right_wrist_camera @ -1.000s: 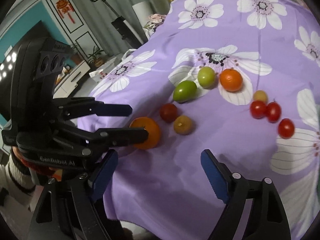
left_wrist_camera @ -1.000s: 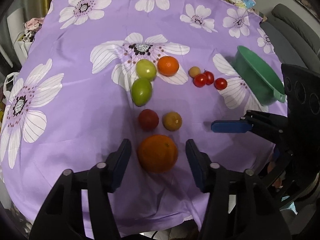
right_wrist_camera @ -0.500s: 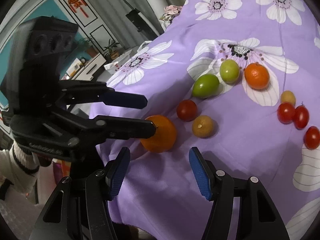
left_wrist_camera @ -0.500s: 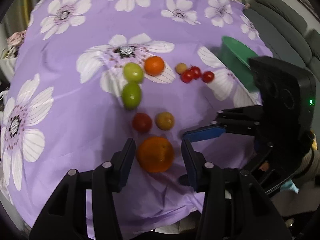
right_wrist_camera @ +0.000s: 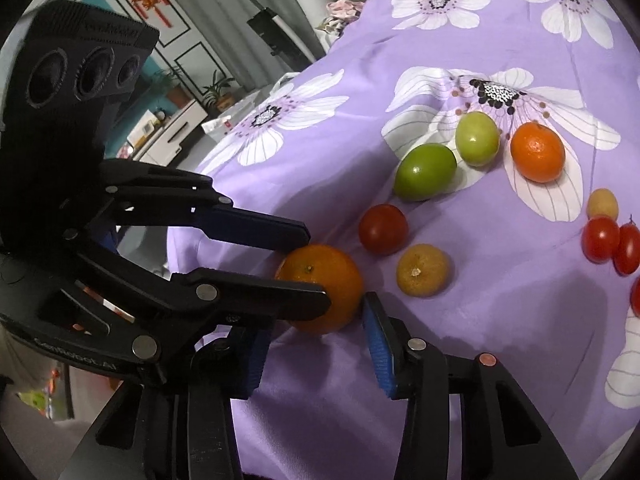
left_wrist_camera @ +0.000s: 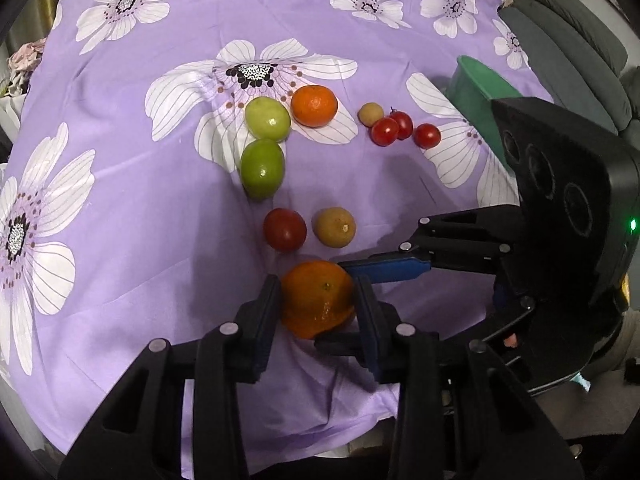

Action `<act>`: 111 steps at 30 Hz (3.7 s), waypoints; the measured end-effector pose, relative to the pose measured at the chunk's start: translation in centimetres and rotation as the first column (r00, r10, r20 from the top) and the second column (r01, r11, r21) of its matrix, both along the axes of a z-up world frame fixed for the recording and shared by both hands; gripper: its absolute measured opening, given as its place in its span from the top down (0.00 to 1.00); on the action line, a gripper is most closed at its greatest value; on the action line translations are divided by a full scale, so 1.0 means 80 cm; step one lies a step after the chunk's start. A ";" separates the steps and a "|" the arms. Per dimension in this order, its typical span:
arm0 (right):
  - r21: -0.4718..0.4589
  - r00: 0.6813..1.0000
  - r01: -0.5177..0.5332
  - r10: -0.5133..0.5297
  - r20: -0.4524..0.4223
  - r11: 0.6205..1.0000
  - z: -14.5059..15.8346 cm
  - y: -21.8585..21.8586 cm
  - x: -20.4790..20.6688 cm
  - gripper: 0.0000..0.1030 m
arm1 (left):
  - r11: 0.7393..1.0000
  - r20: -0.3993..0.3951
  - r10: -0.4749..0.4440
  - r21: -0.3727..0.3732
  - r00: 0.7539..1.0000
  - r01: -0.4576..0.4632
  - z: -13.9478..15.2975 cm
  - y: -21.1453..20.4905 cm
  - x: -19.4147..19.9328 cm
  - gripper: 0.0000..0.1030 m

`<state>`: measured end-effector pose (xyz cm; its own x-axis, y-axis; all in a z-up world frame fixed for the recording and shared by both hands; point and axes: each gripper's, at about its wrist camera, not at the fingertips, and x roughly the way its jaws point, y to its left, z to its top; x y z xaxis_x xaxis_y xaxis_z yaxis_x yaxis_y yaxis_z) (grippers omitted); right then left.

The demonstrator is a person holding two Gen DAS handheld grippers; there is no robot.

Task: Organize fruits
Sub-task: 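Close the left tool's fingers around the large orange, then carry the orange over the green bowl and open the left tool, then withdraw the open left tool from the bowl toward the fruits, then grasp the second orange with the left tool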

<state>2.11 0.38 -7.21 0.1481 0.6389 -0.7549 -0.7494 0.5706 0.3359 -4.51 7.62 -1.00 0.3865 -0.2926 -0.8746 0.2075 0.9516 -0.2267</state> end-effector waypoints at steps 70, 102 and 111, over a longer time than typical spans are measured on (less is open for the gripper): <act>0.060 0.712 0.653 -0.638 0.293 0.755 0.124 -0.293 0.003 0.46 | 0.997 0.292 -0.065 0.066 0.954 0.048 0.079 -0.193 0.111 0.27; -0.057 0.906 0.389 -0.371 0.206 0.919 0.075 -0.137 -0.001 0.38 | 0.950 0.190 0.313 -0.050 0.931 -0.309 0.017 0.027 0.013 0.27; -0.092 0.916 0.360 -0.333 0.224 0.928 0.065 -0.096 0.024 0.38 | 0.970 0.208 0.244 -0.075 0.947 -0.233 0.024 0.019 0.045 0.27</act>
